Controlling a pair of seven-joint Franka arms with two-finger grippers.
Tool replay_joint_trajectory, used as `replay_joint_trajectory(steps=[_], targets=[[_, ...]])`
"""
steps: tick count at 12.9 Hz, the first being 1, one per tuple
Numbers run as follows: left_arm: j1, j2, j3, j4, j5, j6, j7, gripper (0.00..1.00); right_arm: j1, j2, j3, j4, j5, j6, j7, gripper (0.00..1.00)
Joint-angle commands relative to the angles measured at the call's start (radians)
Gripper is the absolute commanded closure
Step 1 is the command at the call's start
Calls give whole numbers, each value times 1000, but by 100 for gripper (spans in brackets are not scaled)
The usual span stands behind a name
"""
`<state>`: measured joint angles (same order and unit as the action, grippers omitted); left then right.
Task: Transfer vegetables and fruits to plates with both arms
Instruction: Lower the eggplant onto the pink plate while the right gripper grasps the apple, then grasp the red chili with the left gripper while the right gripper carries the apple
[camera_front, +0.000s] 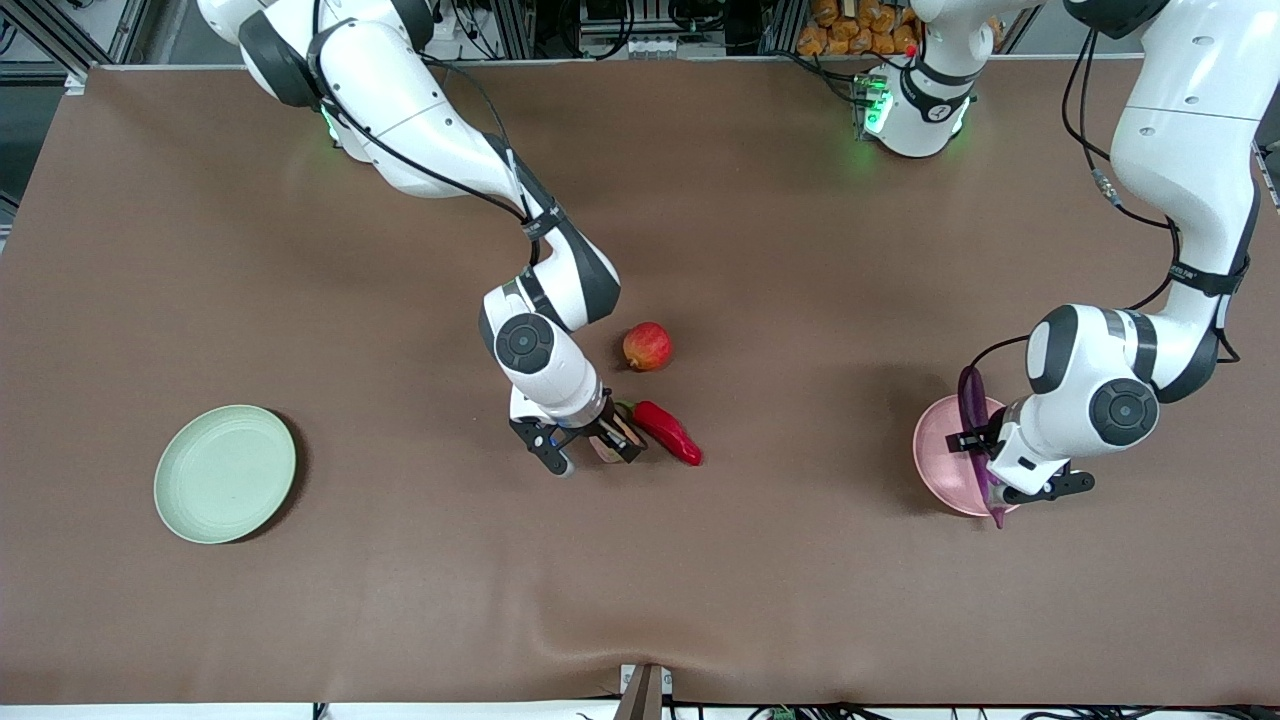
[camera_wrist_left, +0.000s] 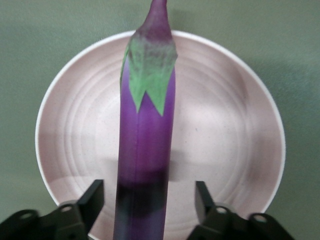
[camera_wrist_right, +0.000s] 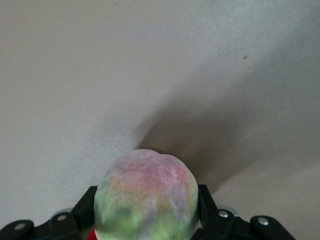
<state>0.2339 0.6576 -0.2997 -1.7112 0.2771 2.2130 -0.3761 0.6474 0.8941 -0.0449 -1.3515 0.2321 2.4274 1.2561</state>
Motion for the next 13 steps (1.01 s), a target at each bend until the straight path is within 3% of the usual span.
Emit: replay_joint_trajectory(steps=[1, 4, 8, 11, 13], targets=[[1, -51, -7, 4, 14, -7, 0, 0, -24, -29, -9, 57, -19, -149, -4, 100], [-4, -99, -27, 30, 14, -48, -3, 0, -84, -34, -10, 167, -17, -356, -125, 100], [-7, -107, -119, 123, 8, -216, -85, 0, -268, -125, -1, 178, -8, -627, -488, 100], [-33, -104, -212, 130, 8, -217, -362, 0, -438, -185, -7, 178, -5, -773, -882, 100], [-155, -52, -219, 204, 5, -217, -571, 0, -529, -193, -13, 176, -37, -846, -1122, 100]])
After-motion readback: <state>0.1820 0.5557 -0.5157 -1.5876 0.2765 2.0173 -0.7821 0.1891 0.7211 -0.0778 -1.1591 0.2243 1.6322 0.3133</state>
